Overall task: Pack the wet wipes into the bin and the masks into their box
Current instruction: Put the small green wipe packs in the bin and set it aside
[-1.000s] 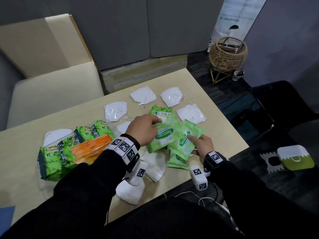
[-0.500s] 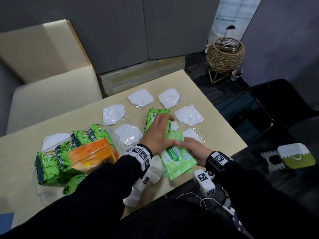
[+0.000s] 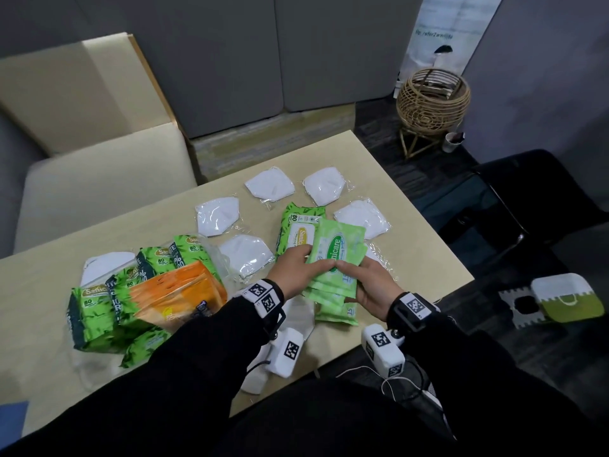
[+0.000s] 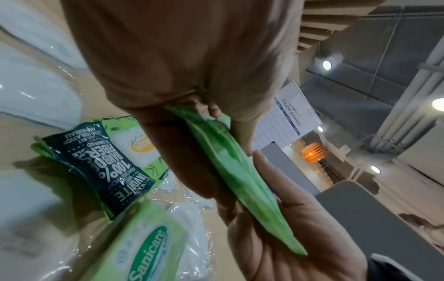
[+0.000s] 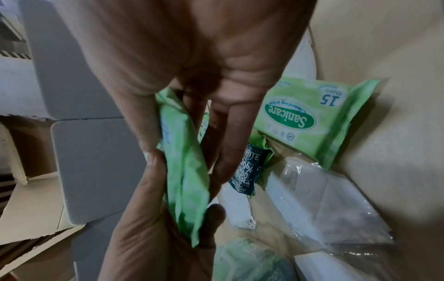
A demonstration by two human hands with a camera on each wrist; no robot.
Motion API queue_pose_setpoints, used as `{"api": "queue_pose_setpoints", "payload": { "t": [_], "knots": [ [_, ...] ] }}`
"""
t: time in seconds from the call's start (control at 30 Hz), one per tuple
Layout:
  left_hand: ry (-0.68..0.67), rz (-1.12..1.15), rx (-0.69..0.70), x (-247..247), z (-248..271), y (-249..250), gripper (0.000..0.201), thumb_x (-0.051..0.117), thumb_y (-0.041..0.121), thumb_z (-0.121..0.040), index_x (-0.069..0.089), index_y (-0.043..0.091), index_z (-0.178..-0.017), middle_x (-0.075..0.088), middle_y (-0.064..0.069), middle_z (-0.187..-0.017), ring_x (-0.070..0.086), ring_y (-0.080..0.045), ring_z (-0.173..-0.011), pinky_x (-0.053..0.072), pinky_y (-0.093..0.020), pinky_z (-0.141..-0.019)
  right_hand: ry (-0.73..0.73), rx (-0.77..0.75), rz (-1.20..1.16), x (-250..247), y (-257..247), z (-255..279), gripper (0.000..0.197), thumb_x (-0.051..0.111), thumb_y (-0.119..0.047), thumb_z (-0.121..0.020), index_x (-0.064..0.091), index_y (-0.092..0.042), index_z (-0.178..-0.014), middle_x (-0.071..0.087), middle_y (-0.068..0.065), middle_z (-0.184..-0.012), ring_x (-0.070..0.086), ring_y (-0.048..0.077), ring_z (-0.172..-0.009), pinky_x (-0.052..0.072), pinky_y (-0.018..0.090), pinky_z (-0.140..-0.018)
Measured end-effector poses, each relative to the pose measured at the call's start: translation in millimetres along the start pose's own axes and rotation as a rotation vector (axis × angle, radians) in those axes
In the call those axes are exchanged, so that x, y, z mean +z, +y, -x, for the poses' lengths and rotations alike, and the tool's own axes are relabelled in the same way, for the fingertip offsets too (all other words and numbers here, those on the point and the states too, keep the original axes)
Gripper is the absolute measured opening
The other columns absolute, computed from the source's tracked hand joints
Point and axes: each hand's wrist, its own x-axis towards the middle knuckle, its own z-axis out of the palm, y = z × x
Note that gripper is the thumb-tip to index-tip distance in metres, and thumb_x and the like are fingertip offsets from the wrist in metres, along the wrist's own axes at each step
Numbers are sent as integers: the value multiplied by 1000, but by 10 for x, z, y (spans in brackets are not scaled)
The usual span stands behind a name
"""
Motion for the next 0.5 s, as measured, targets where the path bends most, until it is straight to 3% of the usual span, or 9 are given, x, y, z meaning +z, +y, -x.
{"api": "queue_pose_setpoints", "payload": {
  "t": [0.1, 0.17, 0.27, 0.37, 0.5],
  "knots": [
    [30, 94, -142, 46, -34, -19, 57, 68, 65, -82, 70, 16, -112, 74, 0, -103, 72, -25, -94, 59, -49, -94, 114, -2, 66, -208, 21, 15, 36, 65, -3, -95, 63, -4, -131, 75, 17, -120, 71, 39, -112, 55, 61, -96],
    [25, 120, -257, 121, -77, -108, 49, 62, 58, -91, 72, 13, -105, 76, -9, -90, 72, -28, -77, 60, -46, -80, 261, 14, 93, -413, -5, 37, 35, 67, 2, -92, 64, 0, -127, 76, 20, -114, 72, 42, -107, 57, 61, -92],
    [-79, -292, -287, 244, -126, -315, 46, 63, 49, -92, 76, 4, -90, 77, -11, -81, 68, -27, -68, 60, -39, -69, 463, 79, 135, -691, -1, 49, 29, 71, 3, -83, 70, 0, -112, 75, 26, -106, 73, 47, -98, 59, 60, -84],
    [-142, -560, -268, 423, -132, -381, 37, 67, 41, -91, 71, 4, -94, 72, -13, -90, 63, -28, -79, 51, -35, -72, 534, 150, 191, -835, 108, 23, 32, 73, -3, -74, 68, 2, -106, 71, 25, -94, 71, 42, -85, 59, 54, -74],
    [-117, -470, -305, 625, -267, -386, 39, 74, 33, -83, 71, 6, -110, 73, -13, -108, 68, -30, -95, 57, -35, -84, 503, 280, 176, -815, 313, -6, 15, 68, -4, -85, 61, -1, -98, 62, 16, -87, 62, 30, -74, 55, 36, -65]
  ]
}}
